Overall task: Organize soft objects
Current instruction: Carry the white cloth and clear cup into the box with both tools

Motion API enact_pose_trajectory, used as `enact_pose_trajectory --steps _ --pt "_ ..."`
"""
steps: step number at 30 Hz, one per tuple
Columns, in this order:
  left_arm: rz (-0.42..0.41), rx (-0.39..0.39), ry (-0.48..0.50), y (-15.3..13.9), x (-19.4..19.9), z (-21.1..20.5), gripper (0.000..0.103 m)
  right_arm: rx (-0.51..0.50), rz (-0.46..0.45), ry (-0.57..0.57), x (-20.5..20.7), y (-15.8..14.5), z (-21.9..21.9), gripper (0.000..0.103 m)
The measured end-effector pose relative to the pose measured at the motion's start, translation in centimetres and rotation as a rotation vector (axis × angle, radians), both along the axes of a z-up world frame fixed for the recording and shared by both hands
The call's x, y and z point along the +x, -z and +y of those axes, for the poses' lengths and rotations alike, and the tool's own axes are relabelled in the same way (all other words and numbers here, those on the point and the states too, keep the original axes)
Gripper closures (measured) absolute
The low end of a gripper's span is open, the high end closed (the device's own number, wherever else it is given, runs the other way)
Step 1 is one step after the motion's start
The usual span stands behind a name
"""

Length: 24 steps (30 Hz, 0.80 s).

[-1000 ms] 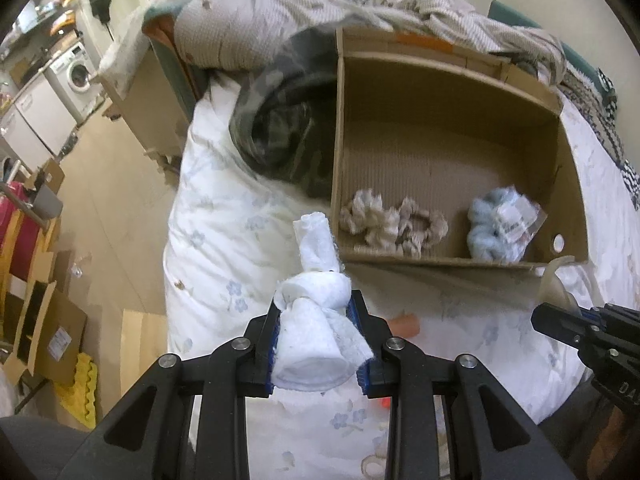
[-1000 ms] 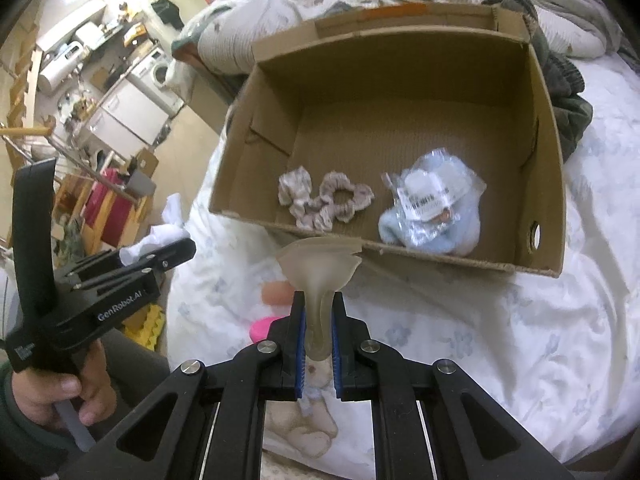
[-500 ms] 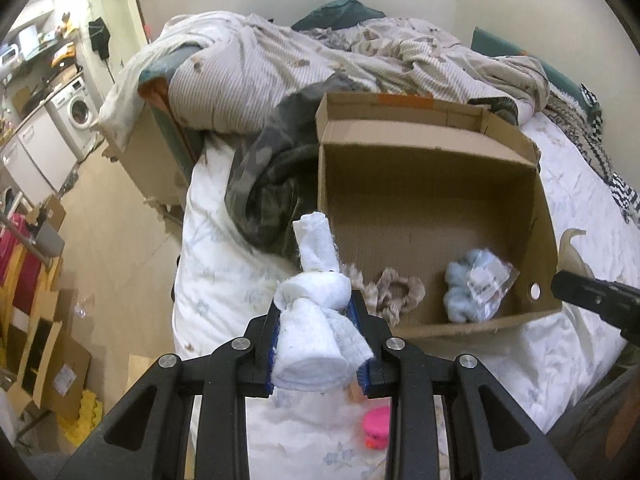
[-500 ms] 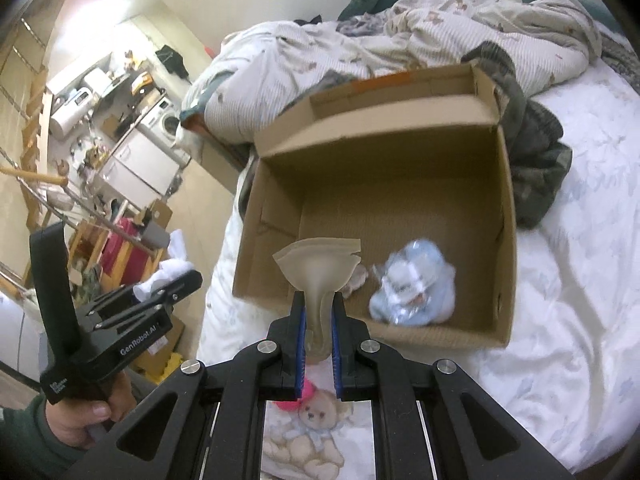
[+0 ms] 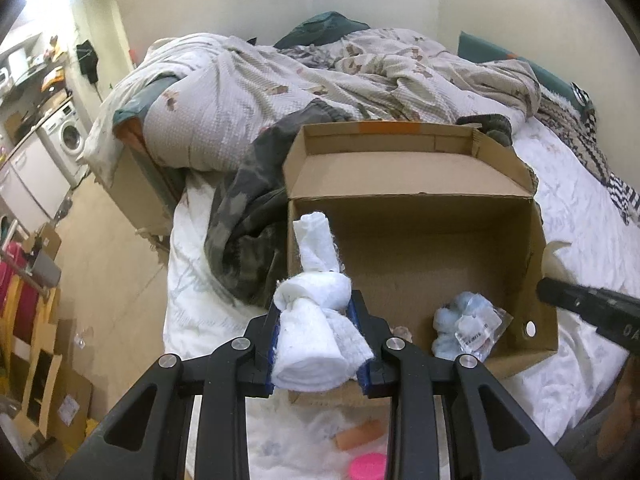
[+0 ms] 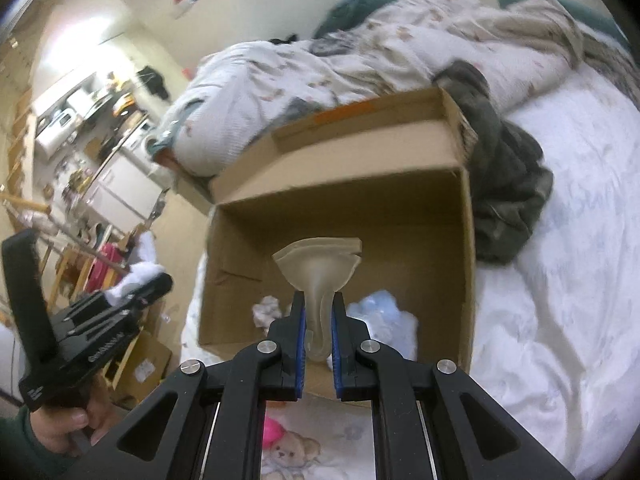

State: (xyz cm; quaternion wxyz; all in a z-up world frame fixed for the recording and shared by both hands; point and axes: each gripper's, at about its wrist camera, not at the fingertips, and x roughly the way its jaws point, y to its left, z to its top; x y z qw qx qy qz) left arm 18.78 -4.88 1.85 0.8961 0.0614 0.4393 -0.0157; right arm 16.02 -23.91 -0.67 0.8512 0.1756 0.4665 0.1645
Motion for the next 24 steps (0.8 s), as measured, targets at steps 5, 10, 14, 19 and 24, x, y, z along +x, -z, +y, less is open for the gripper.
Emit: enact_pose_trajectory --steps 5,10,14,19,24 --pt "0.006 0.007 0.026 1.5 1.6 -1.4 0.077 -0.031 0.037 0.032 0.7 1.4 -0.2 0.091" --pt "0.027 0.0 0.05 3.6 2.5 -2.1 0.077 -0.067 0.087 0.029 1.1 2.9 0.3 0.091" --pt "0.055 0.005 0.073 5.4 3.0 -2.4 0.077 -0.109 0.119 0.017 1.4 4.0 1.0 0.091" --pt "0.082 0.003 0.09 6.9 3.3 -2.7 0.077 -0.151 0.166 0.011 2.1 5.2 1.5 0.091" --pt "0.108 -0.028 0.07 7.5 3.8 -2.5 0.076 -0.178 0.208 0.009 2.7 6.3 1.7 0.091"
